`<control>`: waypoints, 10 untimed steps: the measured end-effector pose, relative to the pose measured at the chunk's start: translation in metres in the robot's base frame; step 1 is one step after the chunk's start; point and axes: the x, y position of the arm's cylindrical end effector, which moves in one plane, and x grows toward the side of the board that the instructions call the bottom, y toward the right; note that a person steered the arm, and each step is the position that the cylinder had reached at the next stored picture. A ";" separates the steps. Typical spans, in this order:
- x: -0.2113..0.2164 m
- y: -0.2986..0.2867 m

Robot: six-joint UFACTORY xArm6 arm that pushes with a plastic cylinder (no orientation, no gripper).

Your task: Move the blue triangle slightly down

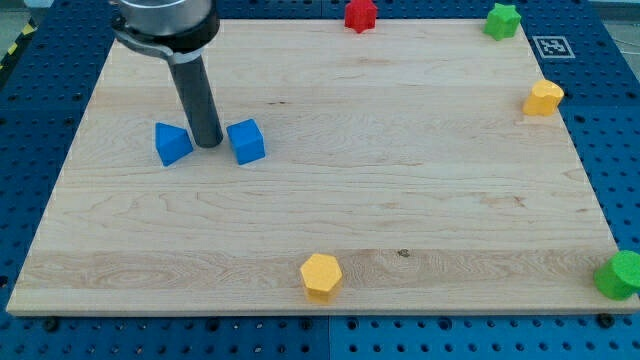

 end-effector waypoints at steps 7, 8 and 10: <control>0.018 -0.060; 0.025 -0.060; 0.016 -0.060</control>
